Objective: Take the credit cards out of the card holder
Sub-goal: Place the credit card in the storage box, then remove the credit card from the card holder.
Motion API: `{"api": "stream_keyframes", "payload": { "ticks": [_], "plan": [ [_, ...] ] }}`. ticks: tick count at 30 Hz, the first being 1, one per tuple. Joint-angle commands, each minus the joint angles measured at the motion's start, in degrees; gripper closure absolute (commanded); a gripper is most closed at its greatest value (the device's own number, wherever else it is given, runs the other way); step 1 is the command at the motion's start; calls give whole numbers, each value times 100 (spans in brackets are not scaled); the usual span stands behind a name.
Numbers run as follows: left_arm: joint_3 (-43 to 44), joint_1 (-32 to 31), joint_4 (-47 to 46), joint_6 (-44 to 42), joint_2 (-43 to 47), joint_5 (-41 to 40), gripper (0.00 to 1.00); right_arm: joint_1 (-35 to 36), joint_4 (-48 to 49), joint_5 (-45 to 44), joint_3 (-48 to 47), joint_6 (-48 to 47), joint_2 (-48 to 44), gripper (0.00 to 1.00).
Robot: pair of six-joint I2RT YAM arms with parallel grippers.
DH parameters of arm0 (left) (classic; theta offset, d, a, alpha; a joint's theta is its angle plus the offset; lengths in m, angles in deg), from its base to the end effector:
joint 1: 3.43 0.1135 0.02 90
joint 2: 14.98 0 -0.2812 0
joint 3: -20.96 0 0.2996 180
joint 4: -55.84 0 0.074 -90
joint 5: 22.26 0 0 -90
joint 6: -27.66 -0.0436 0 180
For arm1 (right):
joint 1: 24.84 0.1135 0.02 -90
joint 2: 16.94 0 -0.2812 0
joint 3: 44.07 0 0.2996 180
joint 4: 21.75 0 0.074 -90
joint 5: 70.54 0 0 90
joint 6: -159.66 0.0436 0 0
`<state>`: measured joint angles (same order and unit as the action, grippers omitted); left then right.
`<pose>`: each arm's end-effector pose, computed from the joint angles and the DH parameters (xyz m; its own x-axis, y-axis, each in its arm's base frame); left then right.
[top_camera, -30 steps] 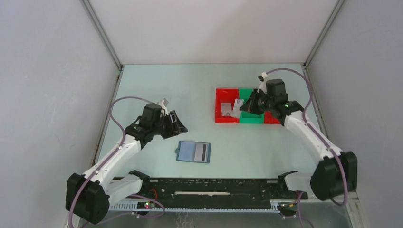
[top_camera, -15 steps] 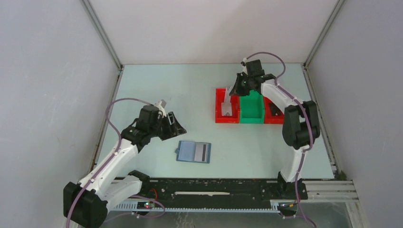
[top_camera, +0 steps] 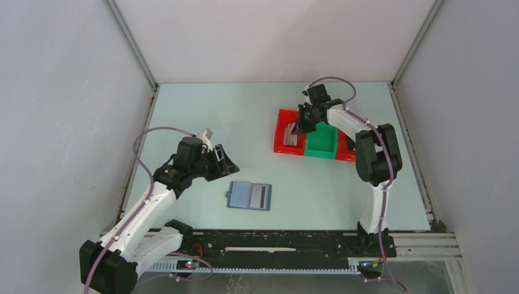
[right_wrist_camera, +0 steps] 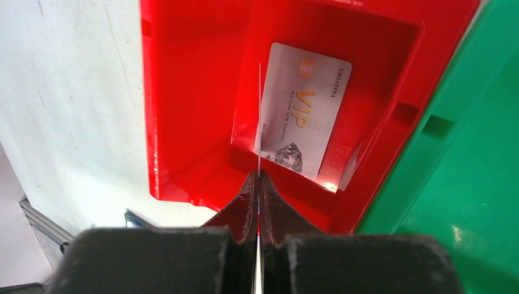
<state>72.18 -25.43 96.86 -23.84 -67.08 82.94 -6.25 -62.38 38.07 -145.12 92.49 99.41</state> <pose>0.2120 -0.0980 0.2533 -0.8223 -0.3157 -0.4735 0.0391 0.7988 -0.6004 0.4680 0.1721 0.1909 -0.9066 0.0830 -0.4138 -0.1300 0.8778 0.4610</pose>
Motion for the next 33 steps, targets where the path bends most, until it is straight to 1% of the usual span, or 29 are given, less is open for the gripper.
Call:
{"api": "stream_keyframes", "payload": {
  "ticks": [1,3,4,6,7,11,14,17,20,23,27,30,33],
  "plan": [
    [-87,-7,-96,-19,0,68,38,98,119,39,150,50,-206,92],
    [-107,-7,-117,-1,5,98,38,132,134,-54,175,125,-214,76],
    [-120,-6,-117,7,13,105,38,142,131,-123,196,159,-241,69],
    [-132,-6,-120,8,52,106,38,174,202,-301,328,221,-417,62],
    [-141,-6,-118,2,65,112,38,183,256,-373,419,264,-566,61],
    [-125,-117,-162,-159,67,119,38,252,415,-686,919,365,-1442,59],
    [-95,-328,-215,-172,-2,96,38,468,502,-943,1394,394,-2074,59],
    [-259,-498,-584,52,-139,361,38,872,744,-1075,2059,620,-2616,59],
    [-462,-700,-967,314,-340,514,38,1392,1198,-997,2787,1065,-2960,60],
    [-638,-868,-1252,534,-582,580,39,1920,1843,-734,3511,1710,-3158,60],
    [-1017,-935,-1836,847,-906,808,39,2368,3028,-325,4363,2725,-3214,61],
    [-1161,-946,-2085,989,-1045,836,40,2668,3429,-360,4612,3102,-3022,61],
    [-1233,-953,-2267,1085,-1179,817,40,2769,3773,-285,4806,3426,-2825,62]
  ]
}}
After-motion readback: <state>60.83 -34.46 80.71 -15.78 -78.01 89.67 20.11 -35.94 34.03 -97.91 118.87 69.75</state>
